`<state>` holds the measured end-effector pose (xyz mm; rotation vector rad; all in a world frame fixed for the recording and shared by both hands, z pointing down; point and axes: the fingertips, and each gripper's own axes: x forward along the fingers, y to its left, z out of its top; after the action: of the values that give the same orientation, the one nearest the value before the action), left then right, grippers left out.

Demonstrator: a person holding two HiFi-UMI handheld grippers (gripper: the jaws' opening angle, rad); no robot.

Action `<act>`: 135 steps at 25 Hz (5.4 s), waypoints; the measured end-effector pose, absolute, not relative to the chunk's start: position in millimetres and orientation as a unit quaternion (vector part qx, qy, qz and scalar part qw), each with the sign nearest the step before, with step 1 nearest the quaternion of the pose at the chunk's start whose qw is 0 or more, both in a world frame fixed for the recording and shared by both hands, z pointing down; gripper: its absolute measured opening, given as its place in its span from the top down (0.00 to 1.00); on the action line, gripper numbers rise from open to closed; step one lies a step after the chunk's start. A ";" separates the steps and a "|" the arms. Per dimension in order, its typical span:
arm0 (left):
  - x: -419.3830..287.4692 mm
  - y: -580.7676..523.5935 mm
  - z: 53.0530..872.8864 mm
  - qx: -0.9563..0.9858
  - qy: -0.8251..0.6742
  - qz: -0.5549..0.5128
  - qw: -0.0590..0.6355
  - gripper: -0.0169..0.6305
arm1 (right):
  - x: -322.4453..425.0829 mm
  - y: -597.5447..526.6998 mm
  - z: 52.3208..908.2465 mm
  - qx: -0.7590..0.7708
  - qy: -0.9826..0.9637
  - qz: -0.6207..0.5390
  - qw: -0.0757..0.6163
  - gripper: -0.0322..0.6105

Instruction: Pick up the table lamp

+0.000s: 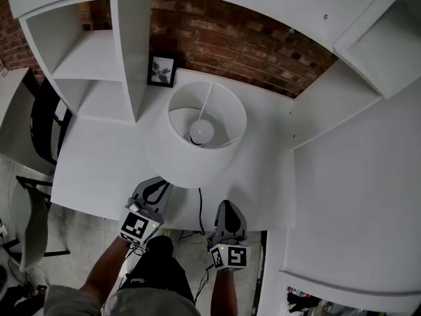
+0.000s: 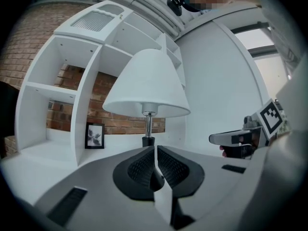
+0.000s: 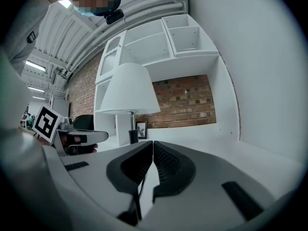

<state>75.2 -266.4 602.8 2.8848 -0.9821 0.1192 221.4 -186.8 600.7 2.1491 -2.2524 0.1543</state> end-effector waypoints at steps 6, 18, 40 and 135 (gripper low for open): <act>92.6 -280.1 604.3 0.952 -0.302 0.035 0.041 0.88 | 232.3 -196.6 604.7 0.690 -0.722 0.048 0.018 0.91; 120.7 -308.4 612.3 0.953 -0.299 0.018 0.039 0.69 | 251.0 -207.8 608.1 0.702 -0.710 0.050 0.028 0.91; 146.0 -337.6 616.0 0.954 -0.296 -0.018 0.036 0.60 | 269.8 -214.4 618.1 0.714 -0.697 0.039 0.056 0.91; -22.3 -130.7 370.8 0.942 -0.333 -0.030 -0.037 0.73 | 152.6 -76.7 387.7 0.689 -0.725 -0.014 -0.004 0.91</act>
<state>-22.3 -130.7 370.8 3.0302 -1.0719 -0.0952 152.6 -76.7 387.7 2.1702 -2.2827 -0.0454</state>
